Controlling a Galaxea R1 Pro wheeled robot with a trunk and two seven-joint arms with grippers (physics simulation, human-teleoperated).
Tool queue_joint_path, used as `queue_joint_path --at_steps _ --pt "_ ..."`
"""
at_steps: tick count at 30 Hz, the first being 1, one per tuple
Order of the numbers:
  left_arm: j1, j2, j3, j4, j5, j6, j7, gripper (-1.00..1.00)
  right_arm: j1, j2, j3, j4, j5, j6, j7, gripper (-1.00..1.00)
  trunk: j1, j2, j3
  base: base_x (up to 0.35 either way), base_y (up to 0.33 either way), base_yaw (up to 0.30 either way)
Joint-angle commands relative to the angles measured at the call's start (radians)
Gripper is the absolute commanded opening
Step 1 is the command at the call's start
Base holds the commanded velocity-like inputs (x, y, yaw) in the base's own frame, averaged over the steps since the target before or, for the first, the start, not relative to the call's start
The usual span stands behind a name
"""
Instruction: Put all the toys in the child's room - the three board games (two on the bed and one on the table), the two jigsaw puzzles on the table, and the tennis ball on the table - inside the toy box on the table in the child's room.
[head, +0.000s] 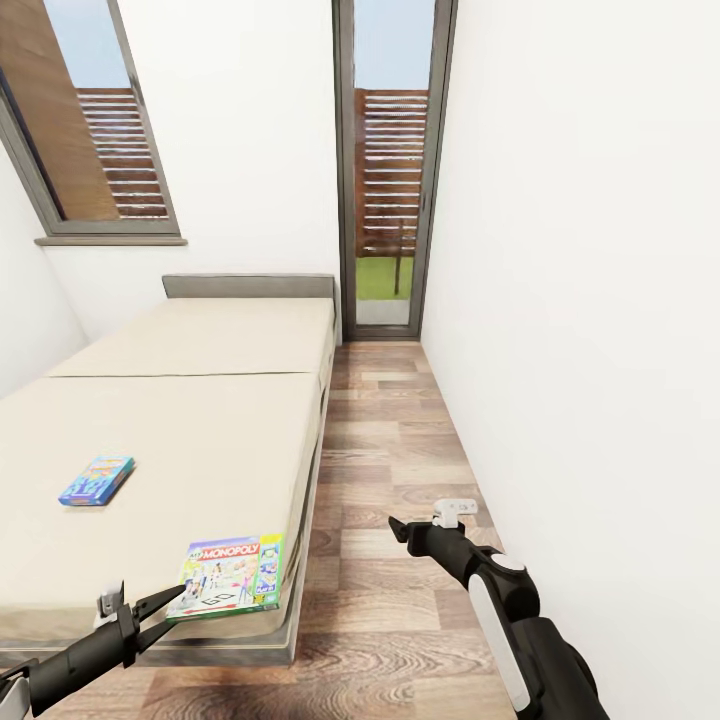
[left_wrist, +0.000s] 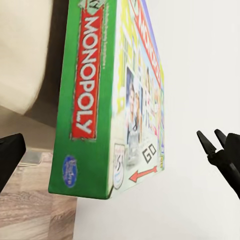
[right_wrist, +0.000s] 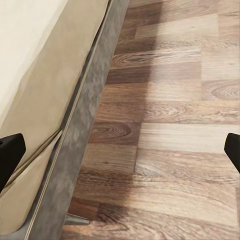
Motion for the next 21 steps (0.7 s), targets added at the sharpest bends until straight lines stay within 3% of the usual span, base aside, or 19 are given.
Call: queue_joint_path --at_steps 1,14,15,21 --pt "-0.001 0.000 0.001 0.000 0.002 0.010 -0.002 1.00 0.000 0.000 -0.001 -0.001 -0.004 0.005 0.001 1.00 0.000 0.000 -0.001 0.000 0.000 0.000" --pt "-0.001 0.000 0.001 0.000 0.002 0.010 -0.002 1.00 0.000 -0.002 0.000 -0.001 -0.004 0.001 0.007 1.00 0.000 0.000 -0.001 0.000 0.000 0.000" --pt "-0.001 0.000 0.001 0.000 0.002 0.010 -0.002 -1.00 0.000 -0.002 0.000 -0.001 -0.004 0.001 0.007 1.00 0.000 0.000 -0.001 0.000 0.000 0.000" --pt "-0.001 0.000 0.001 0.000 0.002 0.010 -0.002 -1.00 0.000 -0.001 0.000 -0.001 -0.004 -0.001 0.007 1.00 0.000 0.000 -0.001 0.000 0.000 0.000"
